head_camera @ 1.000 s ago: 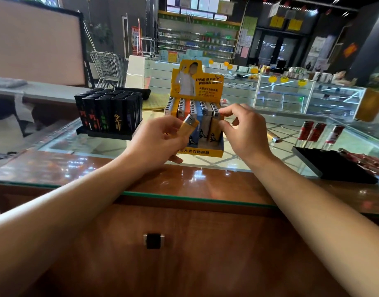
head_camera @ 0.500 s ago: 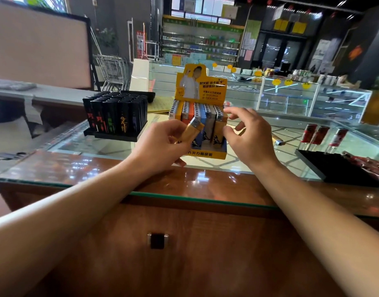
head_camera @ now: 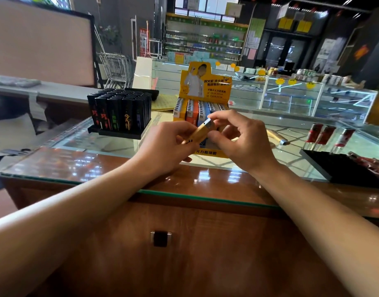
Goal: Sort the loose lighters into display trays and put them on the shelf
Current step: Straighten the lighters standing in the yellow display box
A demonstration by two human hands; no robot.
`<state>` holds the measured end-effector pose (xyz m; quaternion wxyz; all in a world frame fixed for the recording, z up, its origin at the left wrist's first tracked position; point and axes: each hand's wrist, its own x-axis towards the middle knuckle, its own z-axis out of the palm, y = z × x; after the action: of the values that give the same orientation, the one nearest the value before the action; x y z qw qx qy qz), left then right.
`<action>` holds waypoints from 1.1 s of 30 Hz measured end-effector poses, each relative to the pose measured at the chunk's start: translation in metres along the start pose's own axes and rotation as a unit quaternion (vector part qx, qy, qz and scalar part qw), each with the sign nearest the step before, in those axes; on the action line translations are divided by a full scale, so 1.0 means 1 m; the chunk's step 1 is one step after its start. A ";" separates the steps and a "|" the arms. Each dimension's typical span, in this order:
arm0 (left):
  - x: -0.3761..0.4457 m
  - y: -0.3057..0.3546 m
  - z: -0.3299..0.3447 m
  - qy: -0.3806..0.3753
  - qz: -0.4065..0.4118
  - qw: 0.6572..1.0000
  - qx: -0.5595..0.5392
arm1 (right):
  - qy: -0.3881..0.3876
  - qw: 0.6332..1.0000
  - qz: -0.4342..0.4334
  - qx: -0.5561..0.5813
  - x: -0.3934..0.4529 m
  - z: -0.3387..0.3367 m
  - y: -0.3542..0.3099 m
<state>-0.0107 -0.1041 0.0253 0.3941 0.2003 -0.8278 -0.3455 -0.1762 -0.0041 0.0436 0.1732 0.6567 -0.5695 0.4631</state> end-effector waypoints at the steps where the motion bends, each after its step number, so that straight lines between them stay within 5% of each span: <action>1: -0.001 0.000 0.000 0.006 0.005 1.000 0.009 | 0.001 1.000 -0.002 -0.002 0.000 0.000 0.000; 9: -0.007 0.011 -0.002 0.057 0.062 0.992 0.094 | 0.069 0.996 0.027 0.050 -0.001 -0.006 0.000; 14: -0.010 0.012 -0.002 0.091 0.198 0.951 0.219 | 0.151 0.982 0.085 0.077 0.001 -0.020 0.017; 24: 0.006 0.006 0.001 0.033 0.224 0.901 0.370 | 0.059 0.994 0.080 -0.045 0.000 -0.015 0.032; 33: 0.006 0.005 0.002 0.013 0.200 0.895 0.398 | 0.028 0.985 0.043 -0.163 0.004 -0.008 0.037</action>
<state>-0.0164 -0.1034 0.0315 0.3530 0.1751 -0.9134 0.1020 -0.2134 -0.0114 0.0396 0.2739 0.5810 -0.6601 0.3894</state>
